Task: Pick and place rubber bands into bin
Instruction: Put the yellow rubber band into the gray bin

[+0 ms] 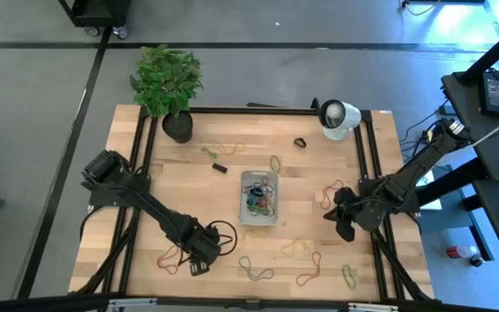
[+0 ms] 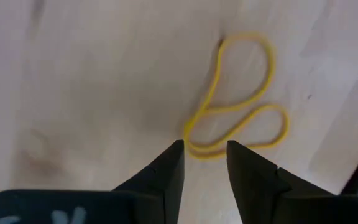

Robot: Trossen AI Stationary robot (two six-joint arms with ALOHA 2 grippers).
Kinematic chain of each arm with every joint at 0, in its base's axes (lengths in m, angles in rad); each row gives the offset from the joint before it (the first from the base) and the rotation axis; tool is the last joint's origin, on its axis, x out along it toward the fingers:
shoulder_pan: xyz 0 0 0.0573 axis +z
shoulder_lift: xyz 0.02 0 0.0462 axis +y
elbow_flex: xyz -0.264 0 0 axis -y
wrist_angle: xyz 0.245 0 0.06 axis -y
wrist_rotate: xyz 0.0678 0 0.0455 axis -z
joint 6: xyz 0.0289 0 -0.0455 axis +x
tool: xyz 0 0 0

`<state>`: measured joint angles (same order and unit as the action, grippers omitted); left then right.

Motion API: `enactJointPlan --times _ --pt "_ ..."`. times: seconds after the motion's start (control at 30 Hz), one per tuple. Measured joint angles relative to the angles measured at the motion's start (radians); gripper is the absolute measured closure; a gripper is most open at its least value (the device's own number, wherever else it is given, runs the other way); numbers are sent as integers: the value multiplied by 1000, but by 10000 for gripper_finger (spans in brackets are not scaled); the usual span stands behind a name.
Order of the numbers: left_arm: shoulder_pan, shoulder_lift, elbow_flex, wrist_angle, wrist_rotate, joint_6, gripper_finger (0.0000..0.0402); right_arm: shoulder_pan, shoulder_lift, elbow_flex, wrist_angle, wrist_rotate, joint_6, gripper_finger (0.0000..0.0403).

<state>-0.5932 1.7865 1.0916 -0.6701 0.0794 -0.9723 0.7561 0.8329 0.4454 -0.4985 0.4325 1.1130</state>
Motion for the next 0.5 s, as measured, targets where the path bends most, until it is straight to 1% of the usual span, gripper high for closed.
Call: enactJointPlan --times 0.1,0.3,0.5 --pt "-20 33 0 0 -3 -31 290 6 -1 0 -1 0 0 396" --pt "-47 87 7 -14 -83 -91 301 6 -1 0 1 1 -3 398" --pt "-50 88 5 -15 -134 -121 319 6 -1 0 1 2 -4 396"
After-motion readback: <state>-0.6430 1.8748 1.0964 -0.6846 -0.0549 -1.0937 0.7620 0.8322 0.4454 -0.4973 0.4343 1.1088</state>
